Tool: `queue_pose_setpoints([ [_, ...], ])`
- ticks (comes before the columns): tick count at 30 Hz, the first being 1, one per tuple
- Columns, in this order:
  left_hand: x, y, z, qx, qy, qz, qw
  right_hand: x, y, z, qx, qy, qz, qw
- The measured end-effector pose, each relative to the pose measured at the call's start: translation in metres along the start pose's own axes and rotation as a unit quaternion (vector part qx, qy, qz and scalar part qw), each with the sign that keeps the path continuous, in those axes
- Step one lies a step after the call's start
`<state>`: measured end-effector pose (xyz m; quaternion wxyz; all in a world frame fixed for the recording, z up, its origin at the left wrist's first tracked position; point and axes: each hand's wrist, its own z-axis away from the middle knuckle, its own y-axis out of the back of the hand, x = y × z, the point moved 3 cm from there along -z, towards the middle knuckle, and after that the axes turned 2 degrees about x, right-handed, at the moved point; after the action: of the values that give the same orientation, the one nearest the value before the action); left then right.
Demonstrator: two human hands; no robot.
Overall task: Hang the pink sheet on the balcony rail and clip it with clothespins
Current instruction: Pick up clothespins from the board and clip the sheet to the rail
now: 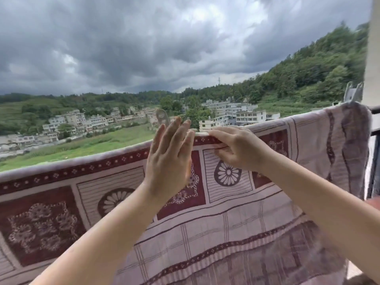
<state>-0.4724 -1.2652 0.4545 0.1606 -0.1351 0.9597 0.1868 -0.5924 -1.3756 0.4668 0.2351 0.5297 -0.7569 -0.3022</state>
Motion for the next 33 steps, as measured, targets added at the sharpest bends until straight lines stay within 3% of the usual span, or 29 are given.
queue_pose_setpoints([
  [7,0.124,-0.078,-0.019,-0.108,-0.026,0.042,0.993,0.097,0.039,0.107,-0.041,-0.152,0.051,0.986],
  [12,0.293,-0.131,-0.071,-0.22,-0.075,0.168,0.958,0.228,0.107,0.244,-0.038,-0.313,0.115,0.942],
  [17,0.515,-0.186,-0.113,-0.306,-0.104,0.25,0.913,0.356,0.169,0.403,-0.127,-0.448,0.263,0.845],
  [21,0.67,-0.217,-0.128,-0.349,-0.157,0.31,0.87,0.429,0.202,0.514,-0.174,-0.545,0.298,0.764],
  [33,0.993,-0.354,-0.177,-0.405,-0.306,0.384,0.771,0.626,0.244,0.752,-0.24,-0.746,0.282,0.554],
])
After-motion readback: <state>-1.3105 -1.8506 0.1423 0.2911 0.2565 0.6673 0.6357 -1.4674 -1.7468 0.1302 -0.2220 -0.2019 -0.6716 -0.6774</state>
